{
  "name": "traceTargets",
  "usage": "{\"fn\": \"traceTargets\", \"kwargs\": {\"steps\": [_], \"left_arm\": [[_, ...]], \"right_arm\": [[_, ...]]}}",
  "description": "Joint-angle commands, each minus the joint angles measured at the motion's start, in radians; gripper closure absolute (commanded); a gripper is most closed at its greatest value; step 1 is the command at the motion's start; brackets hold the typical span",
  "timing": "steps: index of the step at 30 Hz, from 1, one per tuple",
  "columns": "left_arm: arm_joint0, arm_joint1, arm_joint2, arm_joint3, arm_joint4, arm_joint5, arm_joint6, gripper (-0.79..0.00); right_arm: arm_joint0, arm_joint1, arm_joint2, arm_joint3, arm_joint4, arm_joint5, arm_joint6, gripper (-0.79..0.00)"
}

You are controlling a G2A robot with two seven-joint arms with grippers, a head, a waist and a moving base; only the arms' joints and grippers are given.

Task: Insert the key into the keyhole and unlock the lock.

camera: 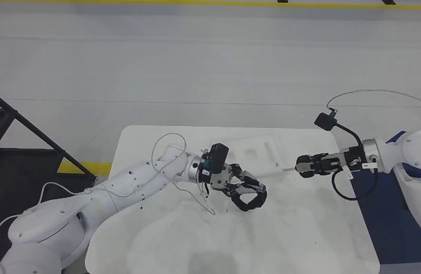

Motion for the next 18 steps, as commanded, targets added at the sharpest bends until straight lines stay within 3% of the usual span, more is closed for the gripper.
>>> {"fn": "traceTargets", "kwargs": {"steps": [1, 18], "left_arm": [[0.007, -0.005, 0.000, 0.009, -0.025, 0.004, 0.004, 0.000], [0.008, -0.009, 0.000, 0.016, -0.031, 0.003, 0.003, 0.000]], "right_arm": [[-0.001, 0.001, 0.002, 0.000, 0.002, 0.000, 0.000, 0.000], [-0.001, 0.001, 0.002, 0.000, 0.002, 0.000, 0.000, 0.000]]}}
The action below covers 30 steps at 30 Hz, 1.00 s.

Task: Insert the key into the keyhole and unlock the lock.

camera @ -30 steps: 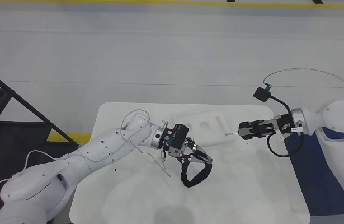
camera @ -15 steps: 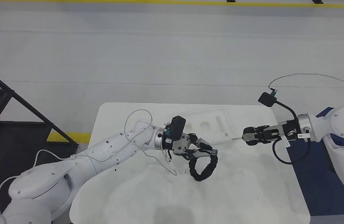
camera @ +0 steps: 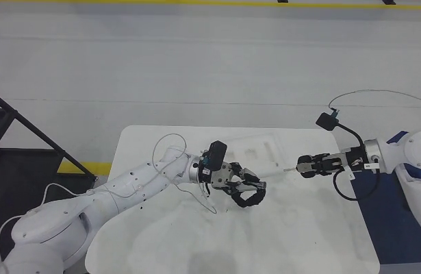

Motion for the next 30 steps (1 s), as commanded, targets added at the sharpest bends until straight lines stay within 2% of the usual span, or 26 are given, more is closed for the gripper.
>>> {"fn": "traceTargets", "kwargs": {"steps": [1, 4, 5, 10, 15, 20, 23, 30], "left_arm": [[0.000, 0.000, 0.000, 0.000, 0.000, 0.000, 0.000, 0.000], [0.031, -0.001, -0.013, -0.001, -0.054, -0.002, -0.007, 0.000], [0.032, -0.002, -0.027, 0.003, -0.044, 0.027, -0.004, 0.000], [0.083, -0.013, -0.047, 0.034, -0.005, 0.074, 0.074, 0.000], [0.091, -0.034, -0.028, 0.064, 0.071, 0.110, 0.110, 0.000], [0.083, -0.051, 0.000, 0.087, 0.137, 0.189, 0.189, 0.000], [0.089, -0.058, 0.000, 0.098, 0.153, 0.204, 0.204, 0.000], [0.097, -0.064, 0.000, 0.123, 0.199, 0.273, 0.273, 0.000]], "right_arm": [[-0.010, -0.001, -0.005, -0.001, 0.007, 0.002, -0.019, 0.000], [-0.020, 0.000, -0.011, -0.004, 0.016, 0.015, -0.032, 0.000], [-0.021, 0.001, -0.009, -0.005, 0.019, 0.017, -0.031, 0.000], [-0.036, 0.008, 0.005, -0.031, 0.049, -0.001, -0.010, 0.000], [-0.062, 0.014, 0.021, -0.074, 0.070, -0.006, -0.005, 0.000], [-0.097, 0.022, 0.045, -0.142, 0.056, -0.021, -0.023, 0.000], [-0.120, 0.026, 0.048, -0.174, 0.018, -0.069, -0.033, 0.000], [-0.150, 0.031, 0.040, -0.212, -0.015, -0.105, -0.065, 0.000]]}}
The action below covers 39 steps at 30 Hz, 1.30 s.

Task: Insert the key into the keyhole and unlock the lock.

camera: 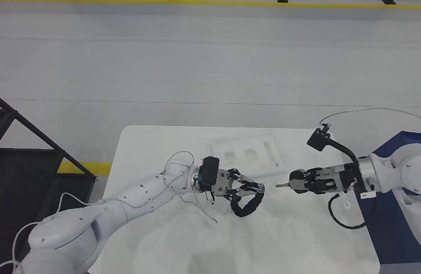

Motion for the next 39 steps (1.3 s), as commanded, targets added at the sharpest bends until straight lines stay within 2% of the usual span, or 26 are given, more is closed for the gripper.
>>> {"fn": "traceTargets", "kwargs": {"steps": [1, 5, 12, 27, 29, 39], "left_arm": [[0.004, 0.001, 0.000, 0.006, 0.020, 0.019, 0.020, 0.000], [0.007, 0.011, 0.000, 0.018, 0.034, 0.046, 0.046, 0.000], [0.012, 0.029, 0.000, 0.006, 0.005, 0.034, 0.034, 0.000], [0.012, 0.029, 0.000, 0.006, 0.005, 0.034, 0.034, 0.000], [0.025, 0.029, -0.013, 0.000, -0.007, 0.043, -0.006, 0.000], [0.051, 0.020, -0.047, 0.039, -0.033, -0.009, -0.010, 0.000]], "right_arm": [[-0.005, 0.001, -0.002, -0.005, -0.002, -0.006, -0.005, 0.000], [-0.012, 0.003, -0.009, -0.010, 0.000, -0.020, -0.011, 0.000], [-0.010, 0.003, -0.043, -0.023, -0.016, -0.030, -0.031, 0.000], [-0.012, 0.003, -0.043, -0.024, -0.017, -0.030, -0.038, 0.000], [-0.016, 0.003, -0.042, -0.049, -0.045, -0.043, -0.069, 0.000], [-0.045, 0.007, -0.081, -0.166, -0.177, -0.093, -0.120, 0.000]]}}
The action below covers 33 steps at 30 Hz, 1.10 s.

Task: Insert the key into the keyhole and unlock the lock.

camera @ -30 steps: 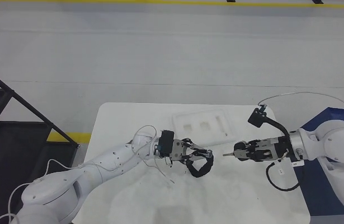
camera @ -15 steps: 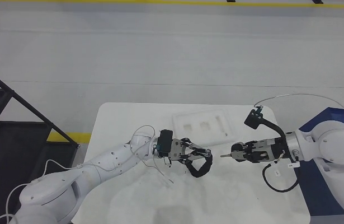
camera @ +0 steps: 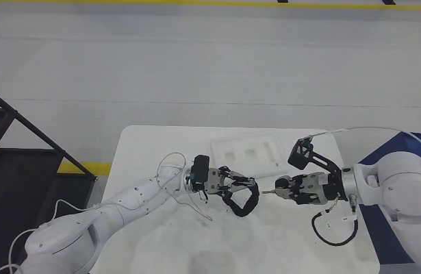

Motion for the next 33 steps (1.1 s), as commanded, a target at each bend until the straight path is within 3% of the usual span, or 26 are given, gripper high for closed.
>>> {"fn": "traceTargets", "kwargs": {"steps": [1, 13, 33], "left_arm": [[0.002, -0.002, 0.003, -0.008, -0.006, 0.000, 0.000, 0.000], [-0.031, -0.004, 0.041, -0.054, 0.071, 0.019, 0.019, 0.000], [-0.044, -0.028, 0.048, -0.040, 0.103, 0.014, 0.014, 0.000]], "right_arm": [[-0.006, -0.001, -0.015, 0.008, -0.002, 0.014, -0.002, 0.000], [0.107, -0.016, -0.156, 0.106, 0.047, 0.017, 0.085, 0.000], [0.206, -0.041, -0.296, 0.153, 0.099, 0.019, 0.101, 0.000]]}}
